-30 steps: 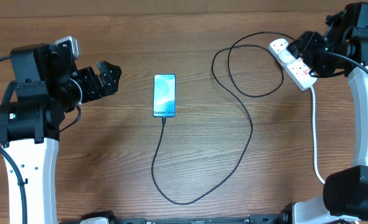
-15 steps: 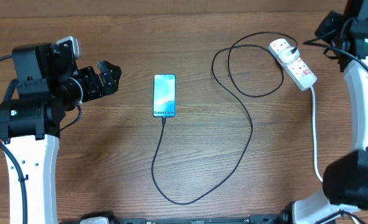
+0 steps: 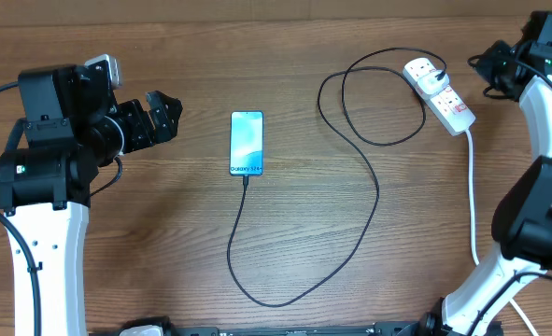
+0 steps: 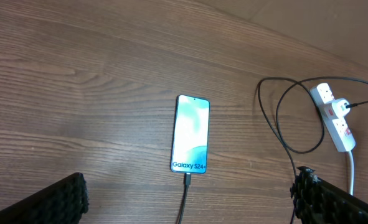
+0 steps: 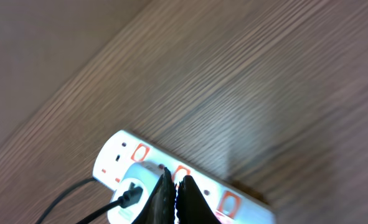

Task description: Plug charger to phone and switch on socket

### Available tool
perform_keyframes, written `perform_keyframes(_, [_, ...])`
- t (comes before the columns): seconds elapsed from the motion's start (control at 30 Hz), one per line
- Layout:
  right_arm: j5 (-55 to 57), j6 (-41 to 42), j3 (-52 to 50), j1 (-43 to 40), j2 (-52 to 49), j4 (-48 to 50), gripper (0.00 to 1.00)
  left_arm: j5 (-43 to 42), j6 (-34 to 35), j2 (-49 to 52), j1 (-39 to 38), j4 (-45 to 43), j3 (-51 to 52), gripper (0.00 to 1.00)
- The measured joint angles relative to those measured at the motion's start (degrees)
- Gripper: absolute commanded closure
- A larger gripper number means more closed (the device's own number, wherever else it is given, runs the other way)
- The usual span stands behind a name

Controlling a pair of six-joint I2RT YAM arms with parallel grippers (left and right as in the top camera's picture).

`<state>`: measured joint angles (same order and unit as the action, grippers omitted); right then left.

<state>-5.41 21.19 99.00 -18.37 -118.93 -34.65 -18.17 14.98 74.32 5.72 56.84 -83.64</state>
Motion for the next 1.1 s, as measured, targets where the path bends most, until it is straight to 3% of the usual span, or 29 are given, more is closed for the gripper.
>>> perform_keyframes(0.23, [-6.91,2.16,0.00,-0.61,-5.11,0.83,0.96,0.00,0.00,0.00,0.00,0.00,0.00,0.00])
perform_keyframes(1.1, [-8.37,10.32,-0.07,-0.68,-9.33,4.50,0.96,0.00,0.00,0.00,0.00,0.00,0.00,0.00])
